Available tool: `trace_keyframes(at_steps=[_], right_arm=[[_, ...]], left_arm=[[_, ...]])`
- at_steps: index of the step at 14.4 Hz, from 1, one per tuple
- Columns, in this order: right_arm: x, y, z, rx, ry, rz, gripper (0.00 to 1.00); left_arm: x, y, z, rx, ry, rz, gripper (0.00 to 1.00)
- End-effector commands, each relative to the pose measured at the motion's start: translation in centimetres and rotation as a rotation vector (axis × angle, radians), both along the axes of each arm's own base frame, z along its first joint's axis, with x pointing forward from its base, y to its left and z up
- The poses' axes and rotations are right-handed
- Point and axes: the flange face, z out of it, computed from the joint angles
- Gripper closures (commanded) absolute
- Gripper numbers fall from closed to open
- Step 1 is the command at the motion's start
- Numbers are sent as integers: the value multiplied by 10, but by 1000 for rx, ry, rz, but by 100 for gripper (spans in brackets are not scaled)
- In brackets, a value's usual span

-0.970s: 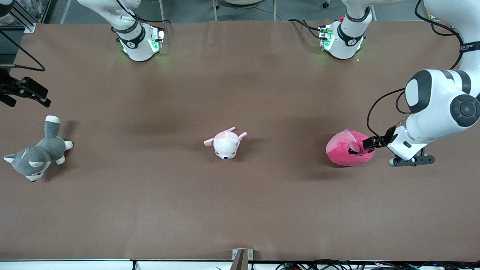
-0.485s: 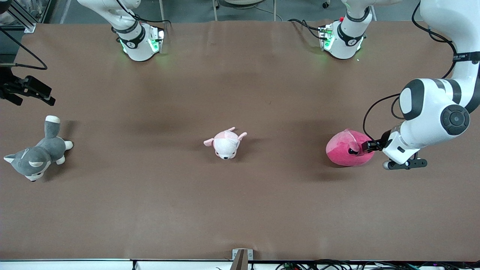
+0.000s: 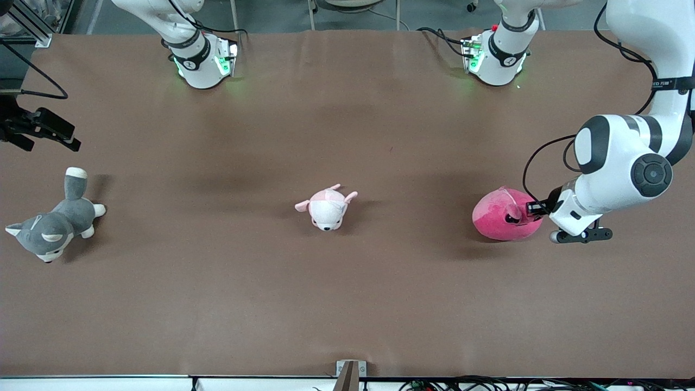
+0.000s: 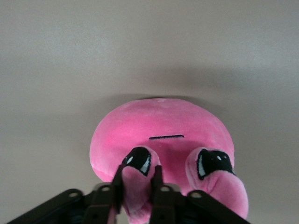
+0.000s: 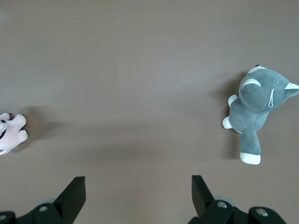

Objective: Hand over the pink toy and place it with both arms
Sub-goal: 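Grasp the pink plush with the left gripper and lift it, then carry the pink plush toward center while the right gripper reaches it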

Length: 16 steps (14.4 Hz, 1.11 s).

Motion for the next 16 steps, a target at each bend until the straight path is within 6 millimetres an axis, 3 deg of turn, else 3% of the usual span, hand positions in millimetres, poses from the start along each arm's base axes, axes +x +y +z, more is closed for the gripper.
trace_keyframes(at_steps=[1, 4, 10, 13, 16], right_arm=[[-14, 4, 5, 20, 25, -7, 0], [-13, 13, 5, 36, 28, 5, 0], [-14, 27, 4, 194, 47, -1, 0], [-17, 37, 3, 217, 71, 11, 0], [-16, 58, 8, 381, 68, 24, 0]], left_arm=[[-4, -6, 10, -15, -6, 1, 99], [1, -23, 33, -28, -46, -21, 100], [-3, -76, 107, -143, -92, 25, 100], [-10, -137, 151, -193, -68, 32, 99], [-21, -193, 177, -258, -80, 24, 99]])
